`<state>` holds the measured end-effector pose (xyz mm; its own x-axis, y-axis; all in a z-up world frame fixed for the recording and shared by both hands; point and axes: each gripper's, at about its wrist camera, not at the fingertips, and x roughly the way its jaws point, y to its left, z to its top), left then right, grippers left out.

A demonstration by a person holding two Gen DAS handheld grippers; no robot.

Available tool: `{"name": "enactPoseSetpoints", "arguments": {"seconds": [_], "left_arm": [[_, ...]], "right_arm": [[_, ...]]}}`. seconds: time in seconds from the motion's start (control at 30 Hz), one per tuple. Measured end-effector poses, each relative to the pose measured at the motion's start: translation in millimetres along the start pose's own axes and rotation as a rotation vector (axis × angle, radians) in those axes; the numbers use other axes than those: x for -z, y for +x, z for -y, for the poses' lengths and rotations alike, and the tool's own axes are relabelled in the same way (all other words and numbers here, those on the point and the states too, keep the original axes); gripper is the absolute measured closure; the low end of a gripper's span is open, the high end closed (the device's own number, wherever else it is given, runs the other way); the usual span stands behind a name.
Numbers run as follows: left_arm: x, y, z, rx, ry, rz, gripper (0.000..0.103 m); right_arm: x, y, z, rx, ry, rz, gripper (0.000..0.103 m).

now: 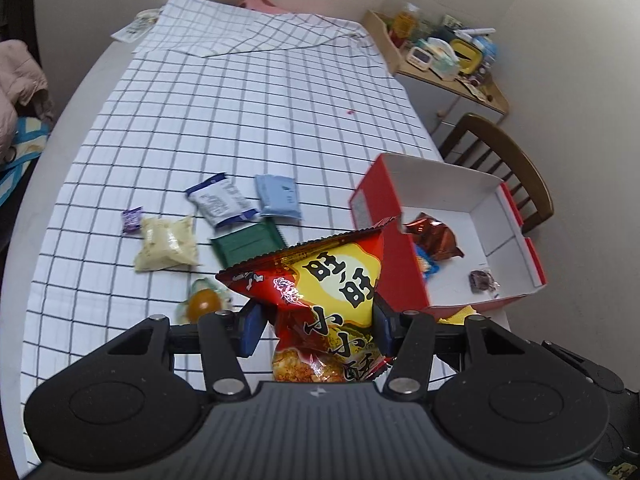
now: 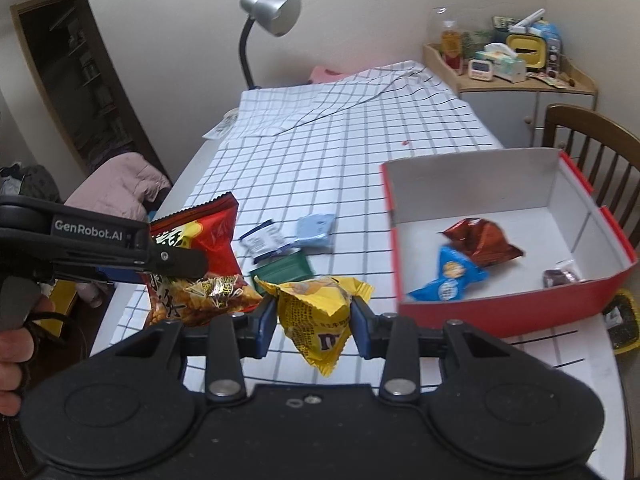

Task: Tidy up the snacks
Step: 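Carry the chip bag and M&M packet with both tools over the red box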

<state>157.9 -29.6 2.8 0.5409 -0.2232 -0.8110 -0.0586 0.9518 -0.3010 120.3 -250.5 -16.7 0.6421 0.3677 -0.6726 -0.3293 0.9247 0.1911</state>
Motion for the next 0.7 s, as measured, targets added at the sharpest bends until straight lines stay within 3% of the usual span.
{"name": "enactPoseSetpoints", "arguments": {"seconds": [0.47,0.7], "left_arm": [[-11,36,94,0.03,0.102,0.004,0.05],[-20,68,128,-0.002,0.121,-0.007,0.05]], "right_arm": [[-18,-12,83,0.064,0.044,0.02,0.066],[-26,-8,128,0.098,0.078,0.014,0.066]]}}
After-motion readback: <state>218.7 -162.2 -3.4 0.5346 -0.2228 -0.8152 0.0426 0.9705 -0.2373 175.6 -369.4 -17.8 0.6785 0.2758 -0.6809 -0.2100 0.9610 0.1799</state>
